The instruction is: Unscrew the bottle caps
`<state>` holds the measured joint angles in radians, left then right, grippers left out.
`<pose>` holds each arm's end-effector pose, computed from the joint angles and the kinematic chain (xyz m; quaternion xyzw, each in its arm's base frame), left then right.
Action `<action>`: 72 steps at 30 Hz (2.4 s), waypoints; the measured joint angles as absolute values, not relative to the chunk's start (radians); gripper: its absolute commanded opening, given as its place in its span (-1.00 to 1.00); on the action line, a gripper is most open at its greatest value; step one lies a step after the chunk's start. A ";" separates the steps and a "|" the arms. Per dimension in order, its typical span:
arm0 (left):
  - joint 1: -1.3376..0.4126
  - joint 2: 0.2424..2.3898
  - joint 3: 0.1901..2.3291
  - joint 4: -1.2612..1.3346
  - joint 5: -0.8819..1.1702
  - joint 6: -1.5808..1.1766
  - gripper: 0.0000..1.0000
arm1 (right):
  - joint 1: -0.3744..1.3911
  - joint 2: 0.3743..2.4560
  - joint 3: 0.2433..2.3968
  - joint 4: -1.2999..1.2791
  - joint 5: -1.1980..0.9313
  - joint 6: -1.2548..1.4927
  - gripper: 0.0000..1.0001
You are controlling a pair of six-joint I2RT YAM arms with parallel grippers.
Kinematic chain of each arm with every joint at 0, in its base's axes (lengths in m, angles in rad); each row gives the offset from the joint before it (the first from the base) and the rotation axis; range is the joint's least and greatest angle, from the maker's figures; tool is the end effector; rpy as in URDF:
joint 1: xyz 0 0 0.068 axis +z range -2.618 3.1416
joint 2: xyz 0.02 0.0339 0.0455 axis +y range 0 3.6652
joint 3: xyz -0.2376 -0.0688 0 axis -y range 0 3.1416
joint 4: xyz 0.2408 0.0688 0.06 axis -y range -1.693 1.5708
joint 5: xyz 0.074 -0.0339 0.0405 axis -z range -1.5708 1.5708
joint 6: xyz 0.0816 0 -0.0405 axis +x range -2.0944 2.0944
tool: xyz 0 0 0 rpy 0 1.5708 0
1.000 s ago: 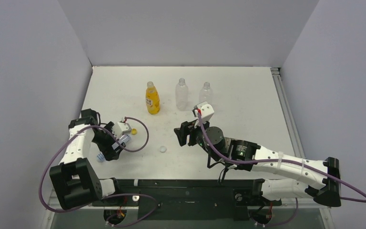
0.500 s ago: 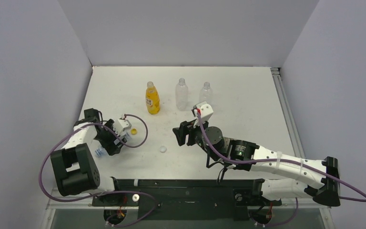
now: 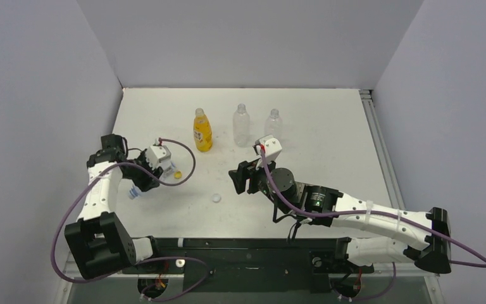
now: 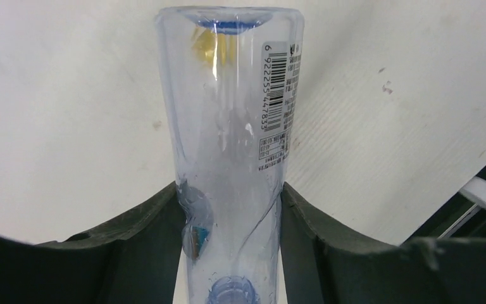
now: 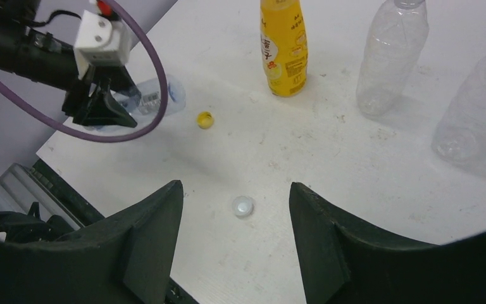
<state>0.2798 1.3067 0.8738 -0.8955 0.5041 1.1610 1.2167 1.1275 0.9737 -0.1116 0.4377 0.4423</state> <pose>0.2383 0.0275 0.1551 0.4372 0.8566 -0.1088 0.2513 0.1392 0.2769 0.3117 -0.1707 0.7679 0.3208 0.5275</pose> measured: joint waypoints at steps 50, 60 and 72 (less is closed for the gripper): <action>-0.200 1.129 1.089 -0.574 1.175 -0.599 -0.38 | 1.571 1.163 0.810 0.332 0.716 -0.941 0.28; -0.216 1.269 1.186 -0.900 0.872 -0.239 -0.05 | 1.427 1.134 0.815 0.320 0.686 -0.743 0.28; -0.425 1.453 1.056 -0.829 0.159 0.146 0.14 | 1.353 0.791 0.571 0.404 0.840 -0.305 0.29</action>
<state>-0.4252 1.4528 1.0565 -0.8291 0.1589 0.1463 1.3533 0.7914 0.5713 0.4042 0.8398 -0.3050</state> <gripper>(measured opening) 0.564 0.644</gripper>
